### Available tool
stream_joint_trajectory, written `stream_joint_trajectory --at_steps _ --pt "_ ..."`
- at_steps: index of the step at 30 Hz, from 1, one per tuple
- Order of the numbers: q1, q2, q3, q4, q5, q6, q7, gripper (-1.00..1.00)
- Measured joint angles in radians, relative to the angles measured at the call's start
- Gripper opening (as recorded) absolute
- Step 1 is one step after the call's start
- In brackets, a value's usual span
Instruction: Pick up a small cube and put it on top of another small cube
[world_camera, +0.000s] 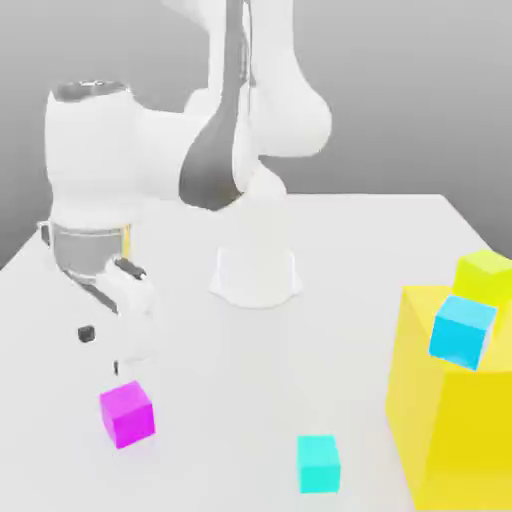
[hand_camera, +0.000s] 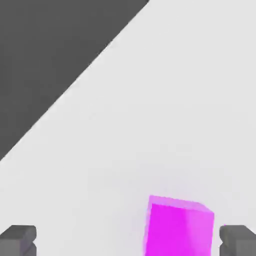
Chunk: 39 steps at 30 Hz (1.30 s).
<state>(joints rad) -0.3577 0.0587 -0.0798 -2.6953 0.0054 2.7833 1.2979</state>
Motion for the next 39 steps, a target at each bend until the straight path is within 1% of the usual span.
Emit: stream_joint_trajectory --at_steps 6,7,14,20,23,27,38,39 --pt "-0.029 0.217 0.036 0.018 0.062 0.17 -0.026 0.0" --pt "-0.034 0.246 0.042 0.022 0.064 0.194 -0.028 -1.0" --pt "-0.037 0.249 0.045 0.023 0.061 0.197 -0.025 -1.0" --pt "-0.022 0.056 0.023 -0.01 0.018 0.038 0.006 -1.0" --pt "0.073 -0.026 0.08 0.032 0.008 -0.083 0.0 -1.0" --pt "0.231 -0.126 0.153 0.11 0.025 -0.254 -0.034 -1.0" --pt "0.568 -0.381 0.42 0.323 0.127 -0.715 -0.162 -1.0" --pt "0.588 -0.385 0.438 0.323 0.132 -0.719 -0.168 -1.0"
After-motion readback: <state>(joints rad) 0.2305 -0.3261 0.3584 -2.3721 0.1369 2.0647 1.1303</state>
